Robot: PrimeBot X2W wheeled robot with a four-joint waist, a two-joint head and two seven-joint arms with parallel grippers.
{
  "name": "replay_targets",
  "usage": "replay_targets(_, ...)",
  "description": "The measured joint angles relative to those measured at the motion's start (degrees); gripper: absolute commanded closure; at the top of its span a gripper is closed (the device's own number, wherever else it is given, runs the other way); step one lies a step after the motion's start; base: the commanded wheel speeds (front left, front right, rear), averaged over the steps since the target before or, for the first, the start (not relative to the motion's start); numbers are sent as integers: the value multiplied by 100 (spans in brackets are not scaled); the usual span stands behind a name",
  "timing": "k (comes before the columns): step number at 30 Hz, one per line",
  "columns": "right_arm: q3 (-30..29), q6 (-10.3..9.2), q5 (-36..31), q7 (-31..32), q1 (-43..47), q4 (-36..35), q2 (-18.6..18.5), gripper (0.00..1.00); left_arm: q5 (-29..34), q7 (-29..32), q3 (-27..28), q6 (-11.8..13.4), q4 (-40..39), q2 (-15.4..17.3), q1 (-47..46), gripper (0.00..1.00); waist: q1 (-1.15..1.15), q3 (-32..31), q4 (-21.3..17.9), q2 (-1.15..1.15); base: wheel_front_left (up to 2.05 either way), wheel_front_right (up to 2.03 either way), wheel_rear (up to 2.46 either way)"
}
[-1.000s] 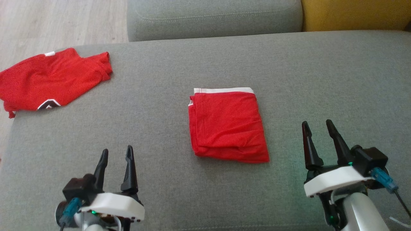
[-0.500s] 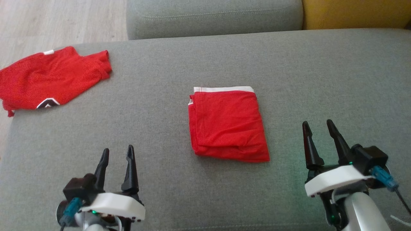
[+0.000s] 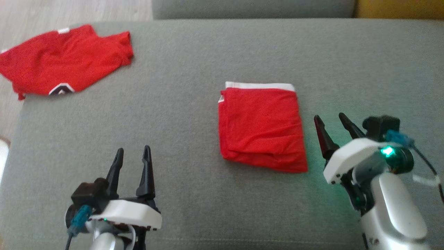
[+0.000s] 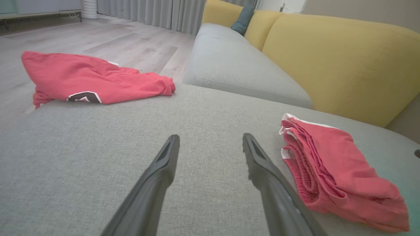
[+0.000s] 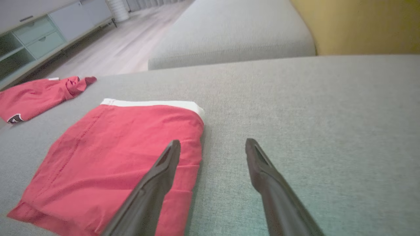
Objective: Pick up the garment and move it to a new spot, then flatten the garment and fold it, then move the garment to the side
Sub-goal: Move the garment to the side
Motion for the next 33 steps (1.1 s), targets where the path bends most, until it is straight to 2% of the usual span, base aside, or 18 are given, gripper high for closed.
replay_targets(4,38,0,197,520,-387,435,-94,0,-1,0,-82,-2,-43,-18,-112,0,0,270,259,0,0,0,0)
replay_targets(12,156,0,608,1034,-600,1004,-190,0,-4,0,-165,-1,-20,-41,-157,0,0,489,668,0,0,0,0)
replay_targets(13,183,0,691,1092,-626,1021,-196,7,-4,0,-165,-1,-20,-41,-157,0,0,500,710,0,0,0,0)
replay_targets(14,199,0,781,1128,-672,1042,-221,45,-4,0,-165,-1,-21,-42,-157,0,0,508,743,0,0,0,0)
replay_targets(15,229,0,858,1163,-723,1061,-256,64,-4,0,-165,-1,-21,-43,-157,0,0,513,766,0,0,0,0)
replay_targets(16,272,0,900,1163,-764,1085,-288,76,-4,0,-163,-1,-22,-43,-157,0,0,515,780,0,0,0,0)
replay_targets(17,326,0,928,1159,-799,1116,-323,100,-4,0,-164,-1,-24,-43,-156,0,0,510,784,0,0,0,0)
replay_targets(21,461,0,934,884,-808,1137,-426,100,12,0,-163,-2,-69,-44,-147,0,0,496,701,0,0,0,0)
replay_targets(26,368,0,722,619,-901,1144,-742,100,151,0,-137,-40,-194,-42,-147,0,0,524,411,0,0,0,0)
replay_targets(29,303,0,557,553,-1178,1109,-933,100,177,0,-115,-73,-314,-27,-147,0,0,589,36,0,0,0,0)
replay_targets(33,297,0,441,544,-1424,994,-992,100,246,1,-113,-96,-476,36,-158,0,0,692,-458,0,0,0,0)
